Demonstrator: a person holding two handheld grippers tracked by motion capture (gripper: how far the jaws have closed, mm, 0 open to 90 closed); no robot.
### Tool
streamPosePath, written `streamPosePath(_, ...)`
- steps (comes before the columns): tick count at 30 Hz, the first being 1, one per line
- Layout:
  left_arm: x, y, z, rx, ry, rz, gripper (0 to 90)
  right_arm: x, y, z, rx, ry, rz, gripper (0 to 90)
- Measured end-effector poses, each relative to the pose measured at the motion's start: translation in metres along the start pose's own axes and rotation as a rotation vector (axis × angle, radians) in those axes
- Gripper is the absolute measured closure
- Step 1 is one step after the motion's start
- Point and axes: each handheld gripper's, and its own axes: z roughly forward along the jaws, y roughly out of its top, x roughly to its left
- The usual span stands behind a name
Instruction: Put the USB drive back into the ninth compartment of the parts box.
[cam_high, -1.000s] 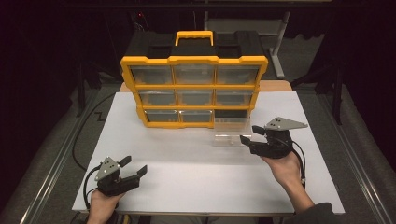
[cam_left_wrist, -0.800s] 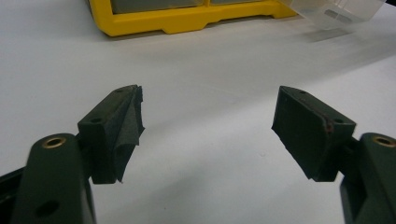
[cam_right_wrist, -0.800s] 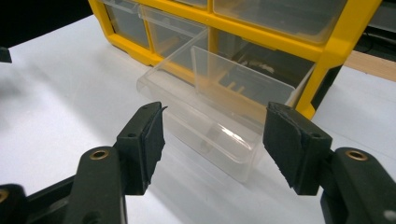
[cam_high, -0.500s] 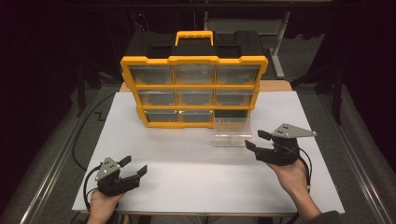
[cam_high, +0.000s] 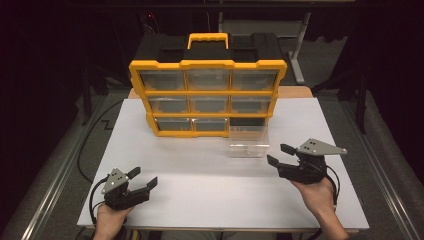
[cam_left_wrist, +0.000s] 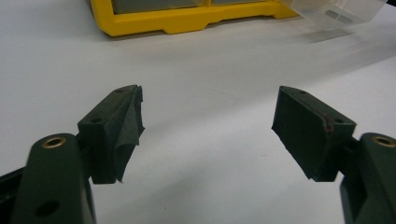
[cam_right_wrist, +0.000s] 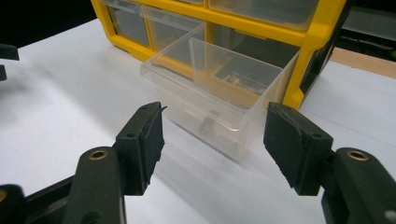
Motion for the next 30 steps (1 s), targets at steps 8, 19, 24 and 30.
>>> streamPosePath(8, 0.0, 0.0, 0.0, -0.001, 0.001, -0.001, 25.2, -0.001, -0.007, -0.007, -0.013, -0.004, 0.008, 38.0)
streamPosePath(19, 0.0, 0.0, 0.0, -0.002, 0.004, -0.003, 25.2, -0.003, -0.018, -0.015, -0.018, -0.013, 0.02, 37.3)
streamPosePath(24, 0.0, 0.0, -0.001, -0.003, 0.004, -0.003, 25.2, -0.003, -0.023, -0.019, -0.022, -0.019, 0.028, 37.2)
streamPosePath(30, 0.0, 0.0, -0.001, -0.005, 0.005, -0.004, 25.1, -0.005, -0.03, -0.025, -0.025, -0.025, 0.041, 36.5)
